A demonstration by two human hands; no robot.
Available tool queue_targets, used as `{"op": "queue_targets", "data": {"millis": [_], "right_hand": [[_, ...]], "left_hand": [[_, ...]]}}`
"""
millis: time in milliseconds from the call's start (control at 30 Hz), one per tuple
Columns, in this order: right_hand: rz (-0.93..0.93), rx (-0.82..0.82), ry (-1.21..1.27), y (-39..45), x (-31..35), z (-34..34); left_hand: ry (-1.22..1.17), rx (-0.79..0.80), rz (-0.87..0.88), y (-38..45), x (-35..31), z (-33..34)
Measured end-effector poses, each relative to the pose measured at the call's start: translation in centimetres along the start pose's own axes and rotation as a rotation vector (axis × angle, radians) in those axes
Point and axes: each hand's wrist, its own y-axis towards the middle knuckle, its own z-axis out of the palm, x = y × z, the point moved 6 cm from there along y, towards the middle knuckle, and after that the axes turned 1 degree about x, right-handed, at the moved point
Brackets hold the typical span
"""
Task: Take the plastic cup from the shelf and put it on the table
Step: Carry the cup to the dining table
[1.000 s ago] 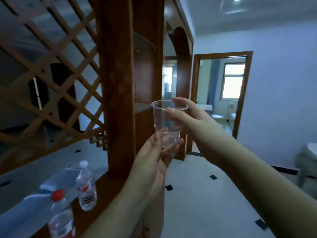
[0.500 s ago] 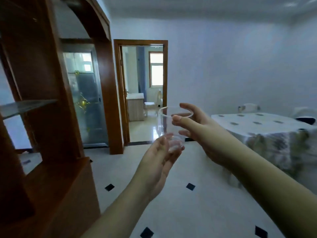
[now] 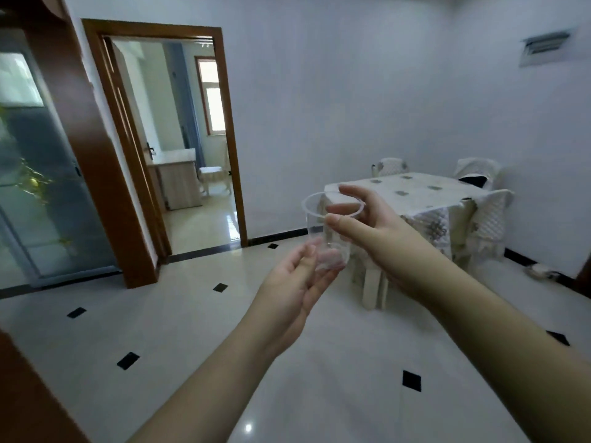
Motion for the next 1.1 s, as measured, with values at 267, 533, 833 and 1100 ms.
{"op": "queue_targets", "data": {"millis": [267, 533, 833, 1100], "right_hand": [[0.064, -0.12, 0.053, 6.4, -7.6, -4.1], [0.1, -0.179, 0.004, 16.5, -13.8, -4.7], [0.154, -0.325, -0.088, 23.7, -20.0, -10.3], [0.17, -0.392, -0.059, 27.7, -26.7, -19.8]], "left_hand": [[0.016, -0.006, -0.114, 9.7, 3.1, -0.5], [-0.021, -0.018, -0.204, 22.4, 4.4, -5.0], [0.055, 0.076, -0.319, 35.4, 8.2, -5.3], [0.146, 0.183, -0.351, 46.0, 14.4, -0.5]]}}
